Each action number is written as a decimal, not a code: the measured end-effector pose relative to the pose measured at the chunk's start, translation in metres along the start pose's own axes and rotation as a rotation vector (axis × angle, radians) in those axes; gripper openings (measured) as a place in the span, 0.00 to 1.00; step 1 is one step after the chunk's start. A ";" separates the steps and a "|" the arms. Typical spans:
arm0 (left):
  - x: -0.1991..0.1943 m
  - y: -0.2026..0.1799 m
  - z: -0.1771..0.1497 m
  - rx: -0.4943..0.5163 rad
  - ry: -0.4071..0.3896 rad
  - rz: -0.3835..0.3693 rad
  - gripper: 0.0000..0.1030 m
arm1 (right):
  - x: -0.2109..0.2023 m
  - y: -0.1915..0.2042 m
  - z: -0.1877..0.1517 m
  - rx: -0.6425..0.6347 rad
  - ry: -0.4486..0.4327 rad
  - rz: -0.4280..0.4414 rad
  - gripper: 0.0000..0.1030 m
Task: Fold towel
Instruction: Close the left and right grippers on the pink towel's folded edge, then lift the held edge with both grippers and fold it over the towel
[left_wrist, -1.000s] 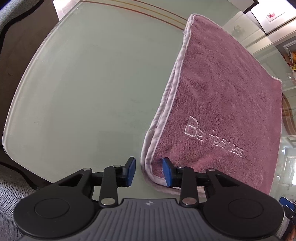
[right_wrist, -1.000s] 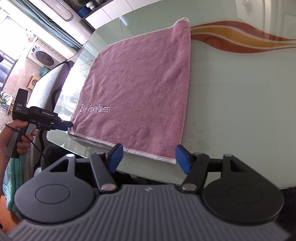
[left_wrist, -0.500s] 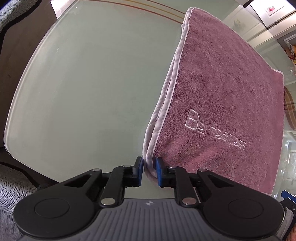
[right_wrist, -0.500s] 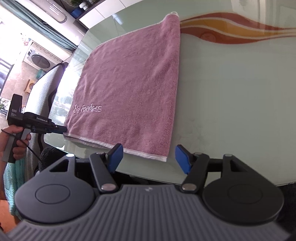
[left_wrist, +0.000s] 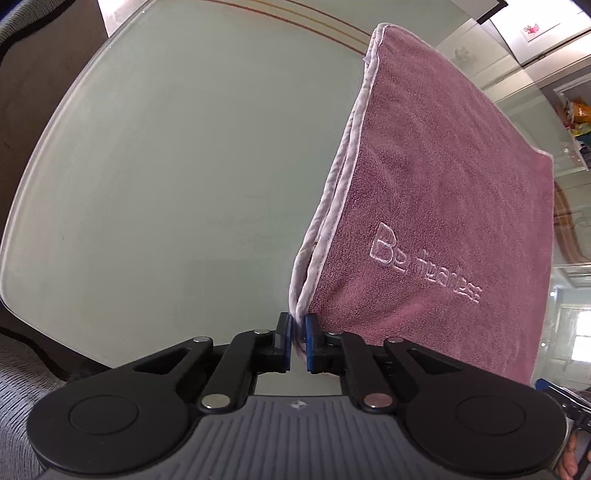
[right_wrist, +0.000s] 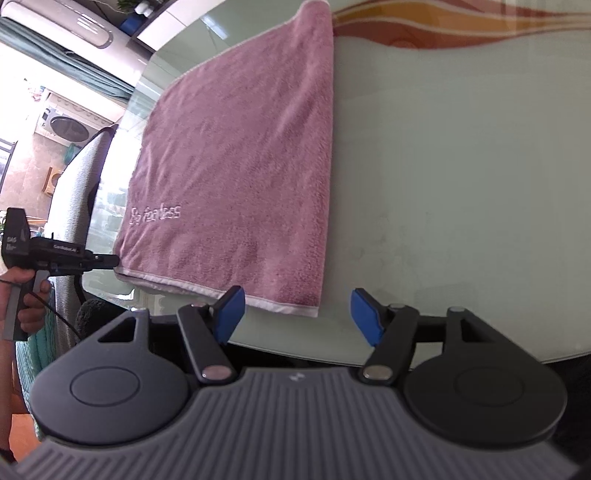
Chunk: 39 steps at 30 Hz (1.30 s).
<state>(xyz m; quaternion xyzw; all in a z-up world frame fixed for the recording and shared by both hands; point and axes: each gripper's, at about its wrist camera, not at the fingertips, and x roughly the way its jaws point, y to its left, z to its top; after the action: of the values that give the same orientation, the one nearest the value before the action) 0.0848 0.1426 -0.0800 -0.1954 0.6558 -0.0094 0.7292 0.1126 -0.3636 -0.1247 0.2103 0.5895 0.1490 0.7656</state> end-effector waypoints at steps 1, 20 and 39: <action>0.002 0.000 0.002 0.001 -0.001 -0.005 0.07 | 0.002 0.001 0.000 0.002 0.005 -0.001 0.61; 0.001 0.001 0.008 0.018 -0.015 -0.040 0.07 | 0.006 0.006 0.002 -0.021 0.003 -0.034 0.06; -0.047 -0.020 0.045 0.043 -0.124 -0.093 0.06 | -0.028 0.021 0.053 0.002 -0.126 0.015 0.06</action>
<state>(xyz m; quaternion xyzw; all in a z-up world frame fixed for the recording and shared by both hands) 0.1268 0.1490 -0.0266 -0.2102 0.5993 -0.0452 0.7711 0.1569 -0.3666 -0.0796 0.2245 0.5386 0.1407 0.7998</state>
